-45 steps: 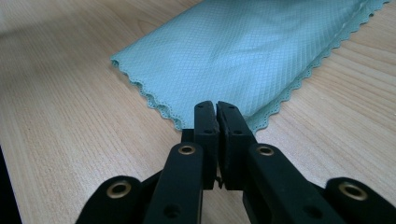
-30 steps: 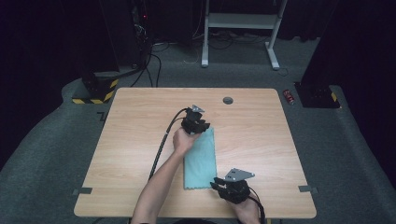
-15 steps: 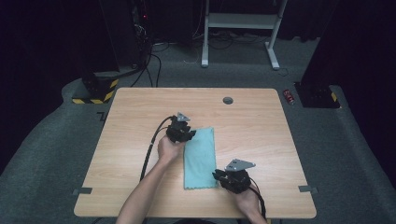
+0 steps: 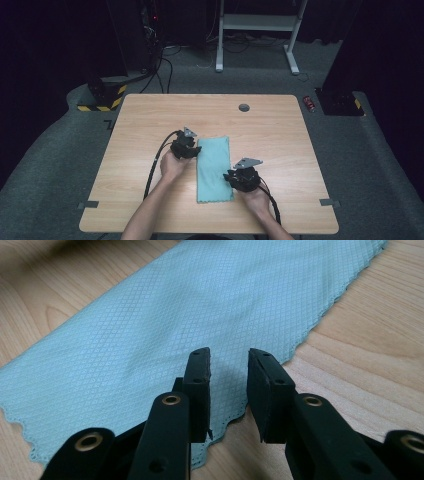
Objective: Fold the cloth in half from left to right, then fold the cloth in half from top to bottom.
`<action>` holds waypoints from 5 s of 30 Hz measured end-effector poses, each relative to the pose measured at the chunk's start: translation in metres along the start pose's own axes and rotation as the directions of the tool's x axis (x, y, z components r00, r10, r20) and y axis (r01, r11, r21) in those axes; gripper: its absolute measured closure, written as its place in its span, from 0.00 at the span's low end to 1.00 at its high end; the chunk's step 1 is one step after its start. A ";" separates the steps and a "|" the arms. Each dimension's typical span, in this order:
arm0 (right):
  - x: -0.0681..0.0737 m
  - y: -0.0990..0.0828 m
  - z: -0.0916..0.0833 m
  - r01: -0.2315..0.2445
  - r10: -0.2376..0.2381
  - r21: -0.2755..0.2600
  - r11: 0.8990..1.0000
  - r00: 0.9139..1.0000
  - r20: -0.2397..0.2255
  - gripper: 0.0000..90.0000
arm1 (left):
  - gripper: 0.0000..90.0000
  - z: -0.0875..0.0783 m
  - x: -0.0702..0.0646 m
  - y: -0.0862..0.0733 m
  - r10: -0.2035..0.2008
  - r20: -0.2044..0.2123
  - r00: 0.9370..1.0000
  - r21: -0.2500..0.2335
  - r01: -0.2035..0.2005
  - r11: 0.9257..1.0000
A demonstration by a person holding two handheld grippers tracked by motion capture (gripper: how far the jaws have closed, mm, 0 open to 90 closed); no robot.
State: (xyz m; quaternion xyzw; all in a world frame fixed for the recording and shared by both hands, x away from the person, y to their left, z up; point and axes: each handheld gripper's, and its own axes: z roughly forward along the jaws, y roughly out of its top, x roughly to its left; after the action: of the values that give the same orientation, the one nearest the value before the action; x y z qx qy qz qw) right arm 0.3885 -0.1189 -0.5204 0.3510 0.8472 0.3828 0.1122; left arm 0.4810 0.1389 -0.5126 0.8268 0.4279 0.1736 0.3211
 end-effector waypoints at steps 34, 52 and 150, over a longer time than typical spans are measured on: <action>0.007 0.000 0.002 0.053 -0.053 0.000 0.999 0.998 0.032 0.75 | 0.58 -0.052 -0.079 -0.056 0.108 0.109 0.988 -0.052 -0.103 0.993; 0.021 -0.009 -0.021 0.073 -0.074 -0.024 0.997 0.996 -0.040 0.68 | 0.56 -0.082 -0.100 -0.095 0.132 0.122 0.984 -0.061 -0.126 0.990; -0.088 0.086 0.020 -0.179 0.183 -0.058 0.982 0.980 0.073 0.71 | 0.47 0.001 0.009 0.028 -0.205 0.029 0.978 -0.077 0.207 0.975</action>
State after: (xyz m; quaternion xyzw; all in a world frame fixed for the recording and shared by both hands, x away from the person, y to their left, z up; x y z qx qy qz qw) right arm 0.5056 -0.1278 -0.4778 0.4385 0.7966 0.3987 0.1188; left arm 0.5034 0.1341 -0.4940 0.7663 0.5006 0.1479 0.3745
